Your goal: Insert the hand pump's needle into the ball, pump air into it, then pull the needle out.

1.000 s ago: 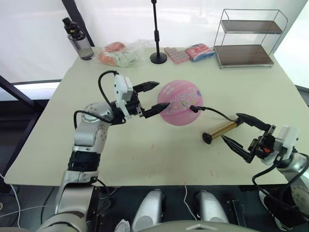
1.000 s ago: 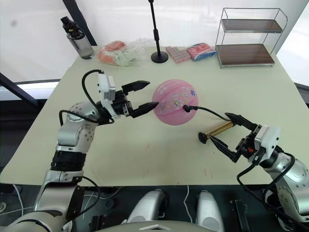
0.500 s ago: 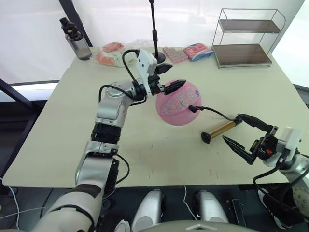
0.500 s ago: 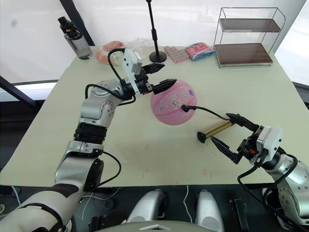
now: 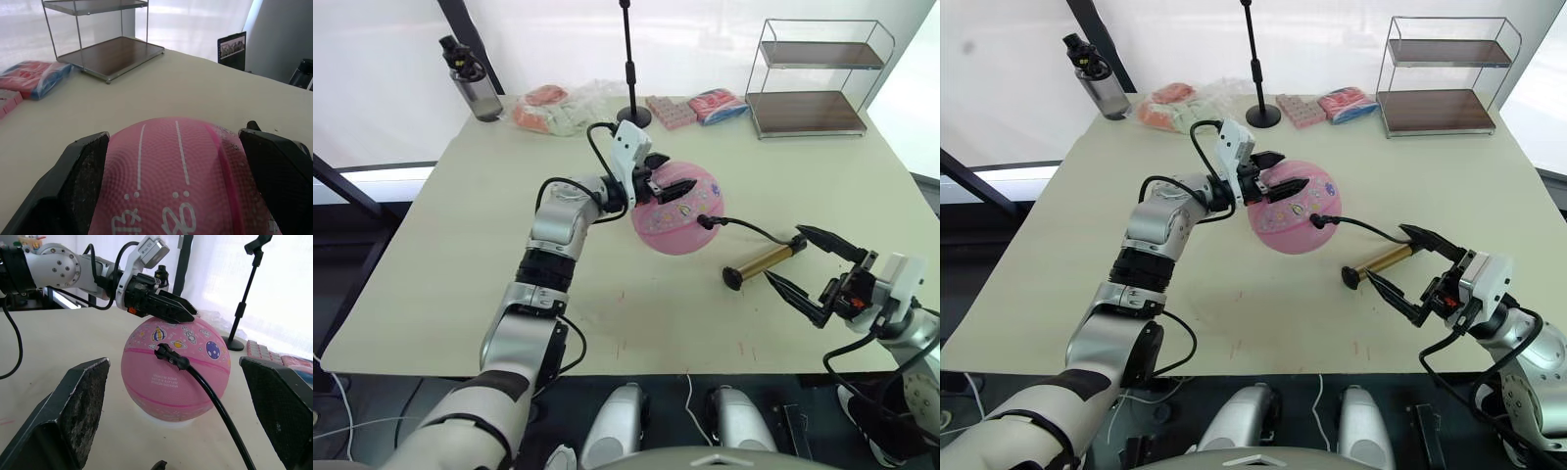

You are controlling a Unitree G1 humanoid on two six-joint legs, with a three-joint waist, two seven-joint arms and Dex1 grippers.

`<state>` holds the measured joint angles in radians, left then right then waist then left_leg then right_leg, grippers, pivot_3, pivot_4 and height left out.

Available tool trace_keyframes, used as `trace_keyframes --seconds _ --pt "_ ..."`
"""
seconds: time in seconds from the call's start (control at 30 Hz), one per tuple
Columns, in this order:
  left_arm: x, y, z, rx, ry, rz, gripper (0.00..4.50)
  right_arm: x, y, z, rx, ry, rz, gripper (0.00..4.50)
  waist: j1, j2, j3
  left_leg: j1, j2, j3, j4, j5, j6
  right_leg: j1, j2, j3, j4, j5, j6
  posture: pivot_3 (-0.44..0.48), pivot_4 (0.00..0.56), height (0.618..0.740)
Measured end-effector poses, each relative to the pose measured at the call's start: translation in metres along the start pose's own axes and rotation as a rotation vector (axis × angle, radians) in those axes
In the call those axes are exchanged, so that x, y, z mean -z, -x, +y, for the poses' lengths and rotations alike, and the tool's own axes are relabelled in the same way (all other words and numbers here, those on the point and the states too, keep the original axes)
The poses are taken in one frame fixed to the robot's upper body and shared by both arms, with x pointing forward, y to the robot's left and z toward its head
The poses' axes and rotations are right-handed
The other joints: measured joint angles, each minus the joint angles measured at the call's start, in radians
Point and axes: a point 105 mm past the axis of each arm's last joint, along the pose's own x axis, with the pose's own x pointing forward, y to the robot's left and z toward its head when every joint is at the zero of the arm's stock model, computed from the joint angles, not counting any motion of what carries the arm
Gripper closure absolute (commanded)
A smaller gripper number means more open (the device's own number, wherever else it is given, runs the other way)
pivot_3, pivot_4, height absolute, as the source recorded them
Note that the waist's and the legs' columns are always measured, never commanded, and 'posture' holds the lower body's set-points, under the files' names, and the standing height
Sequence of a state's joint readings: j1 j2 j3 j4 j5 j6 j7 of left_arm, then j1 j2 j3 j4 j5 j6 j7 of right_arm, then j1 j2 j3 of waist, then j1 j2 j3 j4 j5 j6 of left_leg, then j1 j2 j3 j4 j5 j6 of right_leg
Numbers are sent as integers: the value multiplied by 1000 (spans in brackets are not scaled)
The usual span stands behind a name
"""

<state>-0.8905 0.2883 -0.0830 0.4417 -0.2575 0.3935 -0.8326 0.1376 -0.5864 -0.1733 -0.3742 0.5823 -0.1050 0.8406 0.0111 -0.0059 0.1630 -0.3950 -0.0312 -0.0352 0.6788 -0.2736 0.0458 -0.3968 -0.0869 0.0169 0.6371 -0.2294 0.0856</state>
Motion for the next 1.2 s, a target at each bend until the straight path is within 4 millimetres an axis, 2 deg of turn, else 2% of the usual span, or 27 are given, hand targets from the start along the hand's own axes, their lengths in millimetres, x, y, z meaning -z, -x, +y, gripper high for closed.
trace_keyframes --seconds 0.2,0.33,0.47,0.57,0.7,0.87,1.2 --pt "5 -5 -5 7 34 7 0 0 -17 -10 28 42 35 41 0 0 0 0 0 0 1 0 0 0 0 0 1 0 0 0 150 740" --pt "10 -8 -6 -1 58 0 0 3 -48 -12 14 93 96 41 2 0 -1 1 0 0 2 1 -1 0 0 0 1 0 0 0 150 740" --pt "13 -11 -7 -10 55 -10 0 9 -78 -4 -55 234 187 41 5 -1 -3 1 -1 0 3 1 -1 1 0 0 1 0 0 0 150 740" --pt "14 -12 -7 -14 50 -11 0 15 -90 1 -107 320 252 41 5 -1 -5 1 -1 0 4 1 -1 2 0 -1 1 0 0 0 150 740" --pt "15 -15 -8 -21 53 -12 0 23 -96 -10 -161 523 374 41 5 -2 -8 1 -2 -1 5 1 -1 2 -1 -1 1 0 0 0 150 740" --pt "17 -16 -10 -28 59 -13 0 32 -99 -10 -251 687 460 41 6 -3 -11 1 -2 -1 5 1 -1 2 -1 -1 1 0 0 0 150 740" --pt "17 -18 -10 -35 64 -15 0 38 -106 -8 -283 817 486 41 6 -5 -13 1 -2 -1 5 1 -2 3 -1 -1 0 0 0 0 150 740"
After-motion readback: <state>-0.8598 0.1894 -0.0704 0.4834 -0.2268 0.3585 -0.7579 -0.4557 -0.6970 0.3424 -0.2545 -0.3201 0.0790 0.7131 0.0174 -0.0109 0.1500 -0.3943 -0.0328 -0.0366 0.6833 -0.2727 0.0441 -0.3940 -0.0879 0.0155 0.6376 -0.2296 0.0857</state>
